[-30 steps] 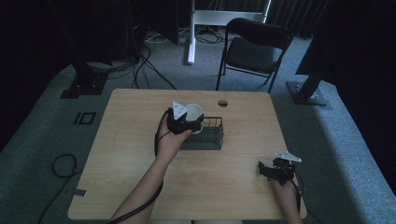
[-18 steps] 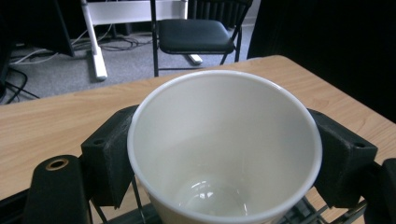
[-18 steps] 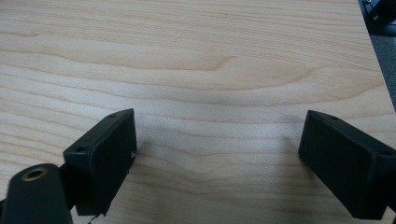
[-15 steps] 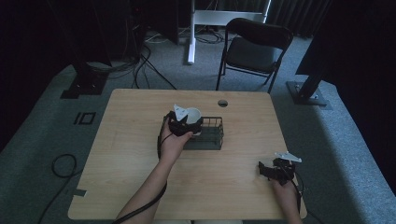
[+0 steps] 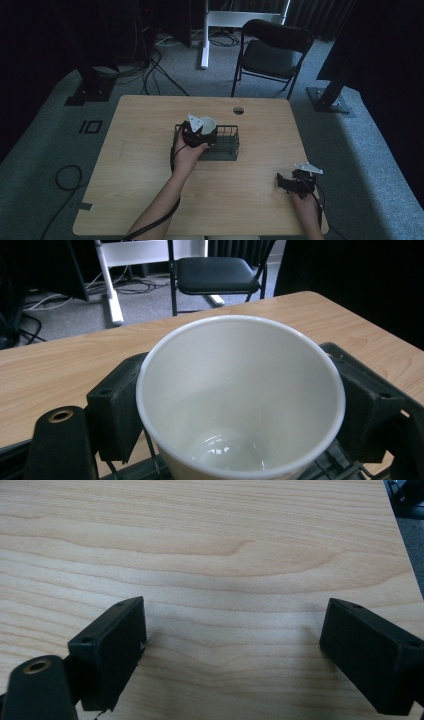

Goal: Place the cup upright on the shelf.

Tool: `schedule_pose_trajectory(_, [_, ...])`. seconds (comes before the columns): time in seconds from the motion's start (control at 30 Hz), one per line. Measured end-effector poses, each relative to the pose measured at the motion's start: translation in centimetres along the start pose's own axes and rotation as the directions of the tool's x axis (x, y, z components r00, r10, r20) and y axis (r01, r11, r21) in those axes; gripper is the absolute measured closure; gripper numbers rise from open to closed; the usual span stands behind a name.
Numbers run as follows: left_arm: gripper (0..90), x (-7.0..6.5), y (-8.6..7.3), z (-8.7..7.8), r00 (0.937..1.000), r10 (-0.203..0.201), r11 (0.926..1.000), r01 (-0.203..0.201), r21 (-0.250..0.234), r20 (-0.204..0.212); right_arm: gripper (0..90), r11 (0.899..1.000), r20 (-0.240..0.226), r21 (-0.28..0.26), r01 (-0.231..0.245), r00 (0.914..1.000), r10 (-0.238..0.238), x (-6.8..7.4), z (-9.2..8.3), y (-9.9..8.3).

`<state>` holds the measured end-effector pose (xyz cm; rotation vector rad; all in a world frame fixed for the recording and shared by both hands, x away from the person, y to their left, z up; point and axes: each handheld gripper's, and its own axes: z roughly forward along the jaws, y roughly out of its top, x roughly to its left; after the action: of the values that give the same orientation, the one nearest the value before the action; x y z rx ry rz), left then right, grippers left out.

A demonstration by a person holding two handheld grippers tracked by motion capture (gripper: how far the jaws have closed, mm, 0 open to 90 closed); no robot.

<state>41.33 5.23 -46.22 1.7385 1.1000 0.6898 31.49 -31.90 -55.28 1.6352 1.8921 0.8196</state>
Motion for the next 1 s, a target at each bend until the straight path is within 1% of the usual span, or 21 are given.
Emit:
schedule_pose_trajectory(0.07, [20.1, -0.1, 0.0, 0.0, 0.9998, 0.022, 0.9998, -0.022, 0.001, 0.003, 10.8, 1.0, 0.0, 0.0, 0.0, 1.0, 0.0, 0.0, 0.0, 0.0])
schedule_pose_trajectory(0.17, [19.8, -0.3, 0.1, 0.0, 0.9988, 0.048, 0.9987, -0.048, 0.015, 0.006, 10.8, 1.0, 0.0, 0.0, 0.0, 1.0, 0.0, 0.0, 0.0, 0.0])
schedule_pose_trajectory(0.3, [18.8, -0.2, 0.1, 0.0, 0.9987, 0.052, 0.9982, -0.051, 0.031, -0.005, 10.8, 1.0, 0.0, 0.0, 0.0, 1.0, 0.0, 0.0, 0.0, 0.0])
schedule_pose_trajectory(0.37, [17.2, -0.1, 0.0, 0.0, 0.9991, 0.043, 0.9983, -0.043, 0.04, -0.003, 10.8, 1.0, 0.0, 0.0, 0.0, 1.0, 0.0, 0.0, 0.0, 0.0])
schedule_pose_trajectory(0.43, [15.0, -0.1, 0.1, -0.1, 0.9988, 0.048, 0.9982, -0.049, 0.036, 0.009, 10.8, 1.0, 0.0, 0.0, 0.0, 1.0, 0.0, 0.0, 0.0, 0.0])
schedule_pose_trajectory(0.57, [9.1, 0.1, 0.4, -0.6, 0.9985, 0.054, 0.9982, -0.054, 0.024, 0.001, 10.8, 1.0, 0.0, 0.0, 0.0, 1.0, 0.0, 0.0, 0.0, 0.0])
schedule_pose_trajectory(0.6, [8.9, 0.2, 0.5, -0.7, 0.9985, 0.055, 0.9983, -0.054, 0.021, -0.002, 10.8, 1.0, 0.0, 0.0, 0.0, 1.0, 0.0, 0.0, 0.0, 0.0])
schedule_pose_trajectory(0.63, [8.8, 0.3, 0.5, -0.9, 0.9985, 0.055, 0.9982, -0.055, 0.022, 0.01, 10.8, 1.0, 0.0, 0.0, 0.0, 1.0, 0.0, 0.0, 0.0, 0.0])
schedule_pose_trajectory(0.67, [8.8, 0.3, 0.6, -1.0, 0.9987, 0.05, 0.9986, -0.05, 0.019, 0.012, 10.8, 1.0, 0.0, 0.0, 0.0, 1.0, 0.0, 0.0, 0.0, 0.0])
schedule_pose_trajectory(0.73, [8.8, 0.4, 0.6, -1.3, 0.9979, 0.059, 0.998, -0.06, 0.019, 0.025, 10.8, 1.0, 0.0, 0.0, 0.0, 1.0, 0.0, 0.0, 0.0, 0.0])
schedule_pose_trajectory(0.77, [8.8, 0.4, 0.6, -1.5, 0.998, 0.057, 0.9982, -0.057, 0.019, 0.026, 10.8, 1.0, 0.0, 0.0, 0.0, 1.0, 0.0, 0.0, 0.0, 0.0])
schedule_pose_trajectory(0.83, [8.8, 0.5, 0.6, -1.9, 0.9973, 0.058, 0.998, -0.059, 0.021, 0.046, 10.9, 1.0, 0.0, 0.0, 0.0, 1.0, 0.0, 0.0, 0.0, 0.0])
schedule_pose_trajectory(0.9, [8.9, 0.5, 0.5, -2.3, 0.997, 0.059, 0.998, -0.06, 0.02, 0.051, 10.8, 1.0, 0.0, 0.0, -0.001, 1.0, 0.001, 0.0, 0.0, 0.0])
schedule_pose_trajectory(0.93, [8.9, 0.5, 0.5, -2.4, 0.9965, 0.056, 0.9981, -0.058, 0.02, 0.061, 10.8, 1.0, 0.0, 0.0, 0.0, 1.0, 0.0, 0.0, 0.0, 0.0])
schedule_pose_trajectory(1.0, [8.9, 0.6, 0.4, -2.8, 0.9956, 0.063, 0.9977, -0.064, 0.021, 0.07, 10.8, 1.0, 0.0, 0.0, 0.0, 1.0, 0.0, 0.0, 0.0, 0.0])
